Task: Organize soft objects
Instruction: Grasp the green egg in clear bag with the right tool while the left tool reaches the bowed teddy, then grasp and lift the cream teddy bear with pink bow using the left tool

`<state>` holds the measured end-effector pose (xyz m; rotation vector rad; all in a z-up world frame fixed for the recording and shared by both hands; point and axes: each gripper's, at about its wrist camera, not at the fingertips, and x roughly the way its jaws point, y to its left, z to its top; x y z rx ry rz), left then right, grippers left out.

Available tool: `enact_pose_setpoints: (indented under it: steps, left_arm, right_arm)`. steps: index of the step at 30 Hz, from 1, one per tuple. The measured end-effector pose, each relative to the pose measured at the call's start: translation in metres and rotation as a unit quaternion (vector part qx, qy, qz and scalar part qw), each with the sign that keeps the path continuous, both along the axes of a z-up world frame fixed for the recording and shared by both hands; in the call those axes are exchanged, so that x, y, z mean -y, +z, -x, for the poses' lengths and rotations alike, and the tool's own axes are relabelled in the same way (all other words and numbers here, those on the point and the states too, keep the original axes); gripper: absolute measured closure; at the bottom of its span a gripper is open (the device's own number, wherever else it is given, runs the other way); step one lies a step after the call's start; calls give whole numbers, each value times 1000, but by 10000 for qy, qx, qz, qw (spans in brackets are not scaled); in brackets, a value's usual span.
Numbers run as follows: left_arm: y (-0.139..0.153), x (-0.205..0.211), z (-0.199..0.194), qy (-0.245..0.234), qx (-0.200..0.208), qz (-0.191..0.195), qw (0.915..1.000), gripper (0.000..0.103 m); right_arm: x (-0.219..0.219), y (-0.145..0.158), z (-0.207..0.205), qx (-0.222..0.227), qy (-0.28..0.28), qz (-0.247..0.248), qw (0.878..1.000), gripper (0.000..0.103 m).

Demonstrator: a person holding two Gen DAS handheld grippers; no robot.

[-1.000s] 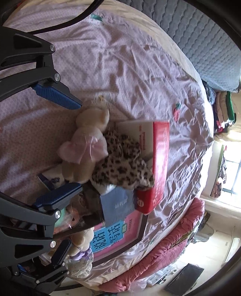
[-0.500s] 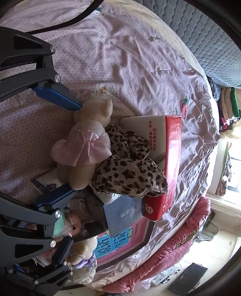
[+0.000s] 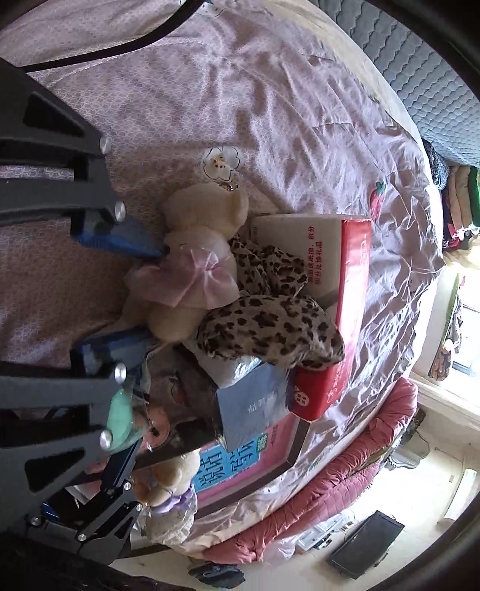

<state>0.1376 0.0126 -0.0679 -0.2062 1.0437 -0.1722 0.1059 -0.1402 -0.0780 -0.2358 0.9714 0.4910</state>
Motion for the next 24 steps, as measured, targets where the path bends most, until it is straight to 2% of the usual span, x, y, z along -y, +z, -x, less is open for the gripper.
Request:
enact_pose_setpoints:
  steps: [2,4,17,24]
  left_arm:
    - [2,1,3,-33,44,-54,10000,75]
    - [4,2,6,-69,74,-60,9999,92]
    - [24,-7,28,12,244,-95,9997,95]
    - [46,-3,38,-14,495,-411,9979,96]
  right_arm:
    - [5,4,1,18,-86,-151,9998,51]
    - [7,7,2,22,-131,-229,9996,51]
    - [14,29,11,129,-221,-667,9974,51]
    - [20,39,14,240,-286,-839,9958,51]
